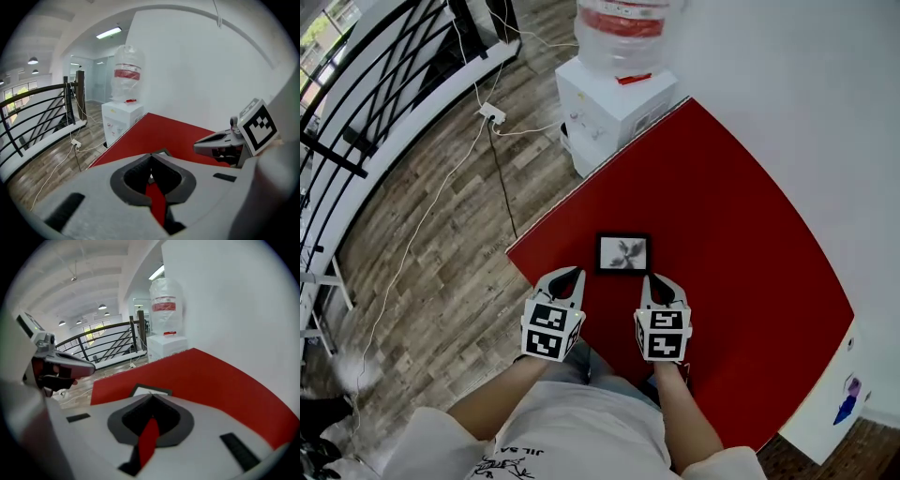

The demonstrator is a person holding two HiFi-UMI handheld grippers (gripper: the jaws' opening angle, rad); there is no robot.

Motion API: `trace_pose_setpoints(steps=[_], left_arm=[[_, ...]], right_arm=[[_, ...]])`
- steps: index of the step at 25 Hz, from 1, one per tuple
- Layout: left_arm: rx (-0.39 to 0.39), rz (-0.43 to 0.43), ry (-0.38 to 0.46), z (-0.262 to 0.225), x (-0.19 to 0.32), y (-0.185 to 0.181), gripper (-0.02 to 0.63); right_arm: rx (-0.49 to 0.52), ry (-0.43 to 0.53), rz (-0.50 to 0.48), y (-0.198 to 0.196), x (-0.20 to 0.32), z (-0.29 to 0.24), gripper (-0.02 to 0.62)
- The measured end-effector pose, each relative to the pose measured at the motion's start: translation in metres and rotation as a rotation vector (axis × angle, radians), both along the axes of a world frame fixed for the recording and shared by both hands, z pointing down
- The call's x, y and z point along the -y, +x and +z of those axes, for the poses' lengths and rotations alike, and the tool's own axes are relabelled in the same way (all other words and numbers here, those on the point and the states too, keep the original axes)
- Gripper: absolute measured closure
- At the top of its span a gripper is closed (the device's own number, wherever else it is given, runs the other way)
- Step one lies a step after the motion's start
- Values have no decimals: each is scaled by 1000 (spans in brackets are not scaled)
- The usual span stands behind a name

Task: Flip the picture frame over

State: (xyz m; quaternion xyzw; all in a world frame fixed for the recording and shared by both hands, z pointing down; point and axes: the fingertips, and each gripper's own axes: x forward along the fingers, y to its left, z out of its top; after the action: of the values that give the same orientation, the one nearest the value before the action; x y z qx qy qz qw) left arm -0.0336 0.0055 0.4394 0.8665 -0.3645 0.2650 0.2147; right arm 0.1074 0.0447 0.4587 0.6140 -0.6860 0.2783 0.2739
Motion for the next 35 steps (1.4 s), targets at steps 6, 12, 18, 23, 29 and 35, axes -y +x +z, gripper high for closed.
trace_pose_setpoints(steps=[6,12,18,23,29,35], left_arm=[[-36,-51,1,-29,-43,-23,600],[-66,-98,12,-30,-62,-24,600],[-38,-71,67,-37,-57,-13,600],[-32,-45,82,-43,-66,-4,600],[-16,-21,94,-43,-75,2,600],[-9,-42,86,-42,-76,-3,600]], right_arm=[[38,22,-4,-28,-47,-36,591],[48,43,36,-33,-68,-45,591],[50,54,45,-31,-67,-46,591],[56,66,44,-30,-65,-53,591],[60,60,42,-31,-68,-49,591],[52,47,33,-34,-71,-46,591]])
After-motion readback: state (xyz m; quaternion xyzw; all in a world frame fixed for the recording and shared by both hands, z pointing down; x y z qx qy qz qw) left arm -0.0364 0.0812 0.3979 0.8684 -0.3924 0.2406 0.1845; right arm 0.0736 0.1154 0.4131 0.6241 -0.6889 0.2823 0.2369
